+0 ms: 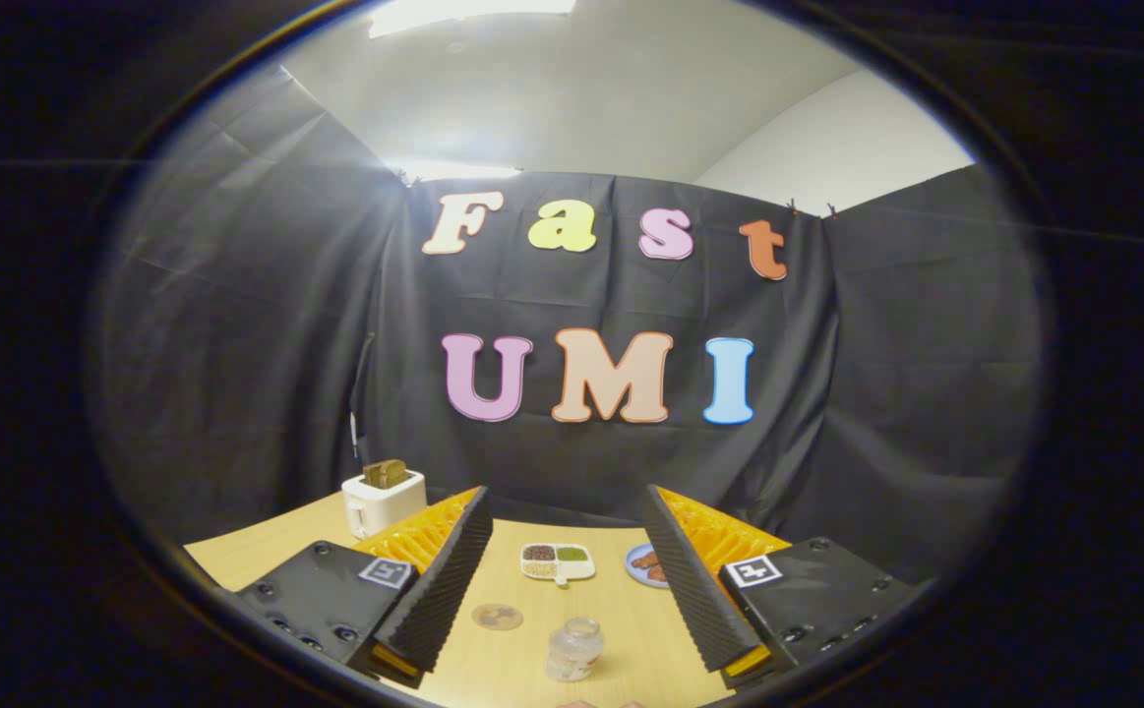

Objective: Take the bottle from table, then pour the juice into the cup, finally place the bottle on the coaster

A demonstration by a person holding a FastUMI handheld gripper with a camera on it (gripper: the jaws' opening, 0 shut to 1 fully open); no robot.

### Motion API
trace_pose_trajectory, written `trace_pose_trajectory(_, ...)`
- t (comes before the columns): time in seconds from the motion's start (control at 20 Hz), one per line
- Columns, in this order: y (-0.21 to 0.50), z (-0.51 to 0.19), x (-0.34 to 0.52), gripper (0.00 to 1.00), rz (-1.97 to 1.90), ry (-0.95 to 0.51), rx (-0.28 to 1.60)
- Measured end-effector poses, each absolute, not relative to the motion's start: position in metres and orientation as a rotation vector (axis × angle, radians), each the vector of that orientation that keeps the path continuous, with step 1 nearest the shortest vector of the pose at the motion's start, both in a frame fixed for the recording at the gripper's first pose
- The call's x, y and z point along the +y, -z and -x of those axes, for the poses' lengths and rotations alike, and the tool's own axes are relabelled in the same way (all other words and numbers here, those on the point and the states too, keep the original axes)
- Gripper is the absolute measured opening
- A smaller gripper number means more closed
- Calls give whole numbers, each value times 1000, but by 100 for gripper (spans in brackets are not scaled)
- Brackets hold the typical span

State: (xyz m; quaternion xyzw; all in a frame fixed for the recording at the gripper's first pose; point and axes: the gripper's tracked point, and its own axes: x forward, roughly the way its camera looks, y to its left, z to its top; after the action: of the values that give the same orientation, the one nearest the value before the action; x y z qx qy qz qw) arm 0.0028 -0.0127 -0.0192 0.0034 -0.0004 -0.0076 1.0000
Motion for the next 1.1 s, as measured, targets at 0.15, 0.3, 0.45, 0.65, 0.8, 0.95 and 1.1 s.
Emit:
trace_pose_trajectory(0.15,24,-5,-12,99,-16,7,0)
trace_pose_trajectory(0.3,30,-7,-12,99,-6,1,-5)
trace_pose_trajectory(0.45,49,-8,-12,99,9,-4,15)
trace_pose_trajectory(0.65,78,-8,-6,99,3,-24,46)
trace_pose_trajectory(0.8,101,-7,-1,99,-20,-41,69)
trace_pose_trajectory(0.95,117,-6,-1,98,-44,-47,82)
trace_pose_trajectory(1.1,138,-8,3,98,-91,-70,92)
